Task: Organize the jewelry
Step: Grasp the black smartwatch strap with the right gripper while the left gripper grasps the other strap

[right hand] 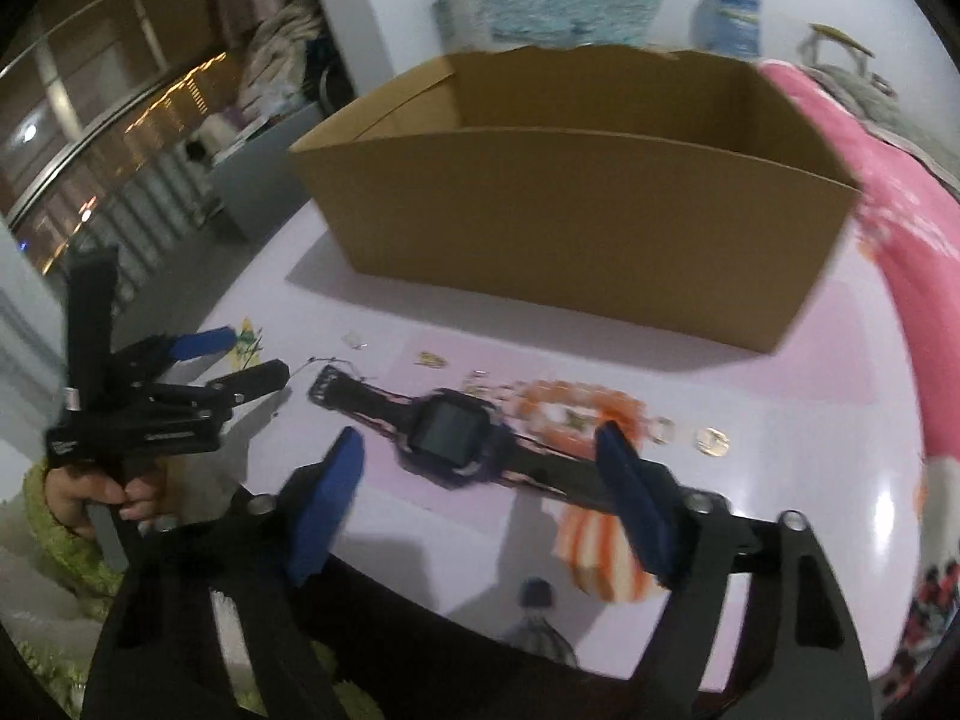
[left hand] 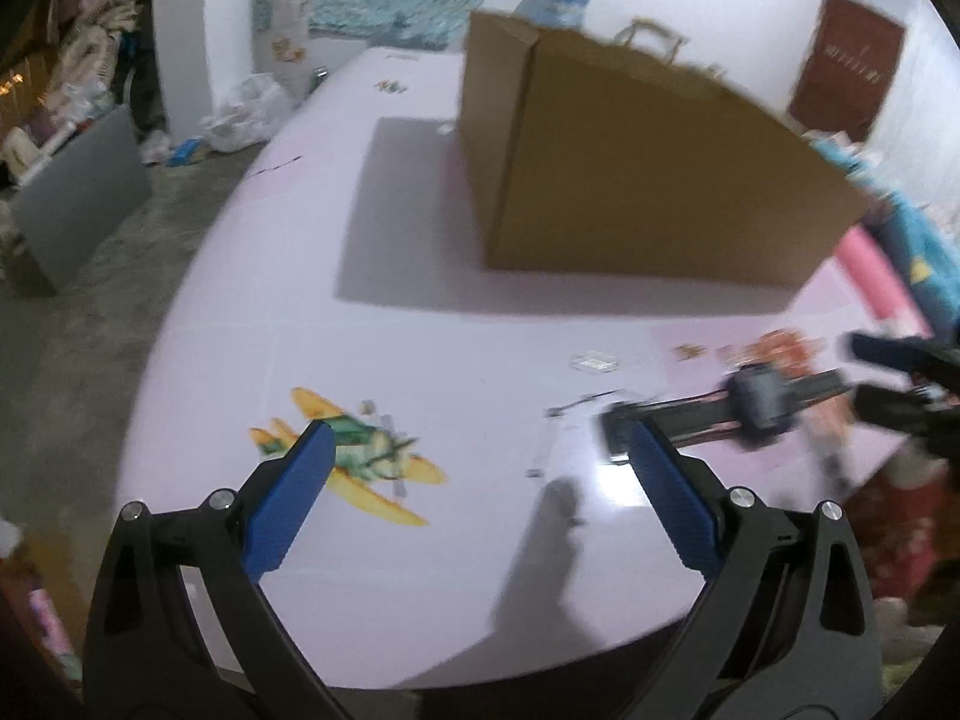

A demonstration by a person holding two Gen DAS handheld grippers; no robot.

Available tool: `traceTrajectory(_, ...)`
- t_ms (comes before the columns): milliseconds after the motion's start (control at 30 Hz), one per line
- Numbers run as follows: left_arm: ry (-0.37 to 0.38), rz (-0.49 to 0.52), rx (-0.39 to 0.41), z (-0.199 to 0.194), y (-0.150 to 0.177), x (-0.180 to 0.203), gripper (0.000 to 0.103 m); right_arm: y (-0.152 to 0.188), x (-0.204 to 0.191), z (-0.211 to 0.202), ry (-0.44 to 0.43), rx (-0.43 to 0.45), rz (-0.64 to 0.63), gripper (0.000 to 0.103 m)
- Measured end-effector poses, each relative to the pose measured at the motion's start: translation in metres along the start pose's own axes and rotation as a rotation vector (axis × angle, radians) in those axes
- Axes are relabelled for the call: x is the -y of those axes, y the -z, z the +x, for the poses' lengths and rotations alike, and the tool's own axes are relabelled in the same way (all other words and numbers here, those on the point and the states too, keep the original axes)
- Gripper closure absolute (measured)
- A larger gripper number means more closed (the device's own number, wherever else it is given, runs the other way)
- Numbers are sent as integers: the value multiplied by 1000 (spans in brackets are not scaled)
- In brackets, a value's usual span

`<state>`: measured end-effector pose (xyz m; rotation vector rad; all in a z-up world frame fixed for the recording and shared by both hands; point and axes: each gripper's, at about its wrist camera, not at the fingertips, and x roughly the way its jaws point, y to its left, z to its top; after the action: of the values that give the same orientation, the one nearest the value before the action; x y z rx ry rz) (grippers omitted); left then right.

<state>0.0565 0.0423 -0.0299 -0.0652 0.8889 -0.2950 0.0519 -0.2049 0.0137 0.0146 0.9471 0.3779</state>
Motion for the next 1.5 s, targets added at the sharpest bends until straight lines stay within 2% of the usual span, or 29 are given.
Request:
traceTrajectory(33, 37, 1, 12, -3, 0, 2, 13, -3, -2, 6, -5, -7, -11, 34)
traceTrajectory(100, 105, -3, 9, -4, 1, 7, 25, 0, -15, 9, -6, -18, -18, 38)
traceTrajectory(233, 213, -16, -19, 2, 1, 14, 41, -4, -10, 24, -2, -56, 8, 54)
traceTrajectory(367, 283, -45, -62, 13, -1, 17, 56, -1, -9, 30, -12, -78, 33, 64)
traceTrajectory(567, 319, -84, -105, 25, -7, 18, 60, 2, -8, 32, -7, -78, 47, 66)
traceTrajectory(700, 412, -198, -122, 30, -7, 9, 64, 6, -3, 33, -22, -68, 74, 66)
traceTrajectory(767, 475, -257, -103, 28, -6, 1, 64, 6, -3, 33, -23, -64, 79, 66)
traceTrajectory(833, 599, -337, -71, 25, -7, -8, 64, 7, -3, 33, -27, -59, 85, 66)
traceTrajectory(900, 667, -375, -62, 25, -7, -11, 64, 8, -1, 32, -31, -56, 90, 66)
traceTrajectory(933, 670, -384, -70, 27, -7, -11, 64, 8, -2, 33, -35, -55, 92, 66)
traceTrajectory(1033, 592, -391, -128, 41, -4, -7, 64, 8, 0, 30, -40, -52, 96, 66)
traceTrajectory(1067, 575, -392, -140, 43, -3, -6, 67, 9, 2, 28, -40, -52, 97, 66)
traceTrajectory(1167, 526, -358, -135, 43, -5, 1, 68, 11, 3, 26, -43, -50, 102, 66)
traceTrajectory(1233, 473, -318, -130, 41, -7, 9, 73, 11, 3, 25, -46, -51, 106, 66)
traceTrajectory(1400, 302, -167, -147, 37, -10, 26, 96, 16, 0, 22, -59, -60, 119, 66)
traceTrajectory(1500, 228, -93, -163, 35, -8, 38, 97, 21, -2, 18, -87, -70, 135, 66)
